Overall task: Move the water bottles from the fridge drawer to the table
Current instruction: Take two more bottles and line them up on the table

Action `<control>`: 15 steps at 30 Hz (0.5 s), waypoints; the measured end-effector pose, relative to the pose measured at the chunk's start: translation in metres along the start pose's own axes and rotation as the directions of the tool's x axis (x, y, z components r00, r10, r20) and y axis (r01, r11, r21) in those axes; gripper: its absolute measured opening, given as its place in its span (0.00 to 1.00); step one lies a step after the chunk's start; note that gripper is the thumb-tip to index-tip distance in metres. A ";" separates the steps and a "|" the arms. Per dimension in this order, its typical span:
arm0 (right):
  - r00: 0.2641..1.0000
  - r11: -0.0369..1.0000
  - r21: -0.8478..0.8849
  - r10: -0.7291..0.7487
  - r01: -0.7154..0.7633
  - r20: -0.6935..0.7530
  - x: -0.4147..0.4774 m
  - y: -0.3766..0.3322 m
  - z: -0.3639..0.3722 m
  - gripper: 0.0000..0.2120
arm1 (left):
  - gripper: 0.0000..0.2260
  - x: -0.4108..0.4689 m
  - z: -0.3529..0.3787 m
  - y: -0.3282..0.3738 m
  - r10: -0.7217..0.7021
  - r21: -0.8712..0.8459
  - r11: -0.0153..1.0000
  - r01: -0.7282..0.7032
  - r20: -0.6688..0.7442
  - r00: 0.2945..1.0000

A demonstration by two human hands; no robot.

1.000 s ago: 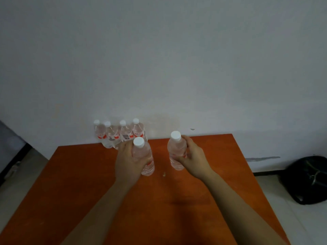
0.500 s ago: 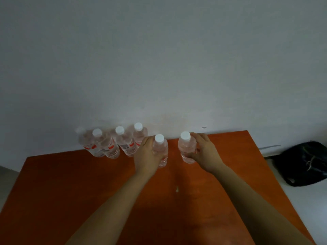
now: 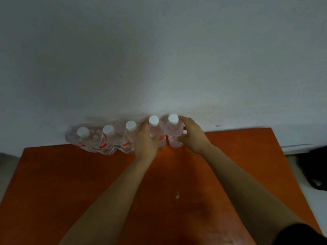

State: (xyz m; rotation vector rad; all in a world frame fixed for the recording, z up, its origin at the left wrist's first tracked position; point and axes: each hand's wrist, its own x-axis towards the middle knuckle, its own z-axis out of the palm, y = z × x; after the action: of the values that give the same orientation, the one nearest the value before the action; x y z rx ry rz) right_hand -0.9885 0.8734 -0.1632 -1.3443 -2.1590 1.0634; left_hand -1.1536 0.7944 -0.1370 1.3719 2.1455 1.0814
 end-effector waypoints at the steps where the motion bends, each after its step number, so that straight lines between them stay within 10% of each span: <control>1: 1.000 1.000 0.011 -0.001 0.001 0.013 0.003 0.001 0.002 0.35 | 0.25 0.002 0.001 -0.002 -0.005 0.016 1.000 0.005 0.001 1.000; 15: 0.996 0.992 0.110 0.070 -0.064 -0.054 -0.022 -0.022 -0.009 0.42 | 0.30 -0.008 -0.042 0.010 0.107 0.222 0.965 -0.138 0.147 0.983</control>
State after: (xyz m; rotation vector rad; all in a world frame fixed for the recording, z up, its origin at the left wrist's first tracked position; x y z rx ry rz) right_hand -0.9856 0.8518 -0.1389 -1.3889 -1.9981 1.1348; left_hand -1.1722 0.7728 -0.1035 1.6521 2.1651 0.7740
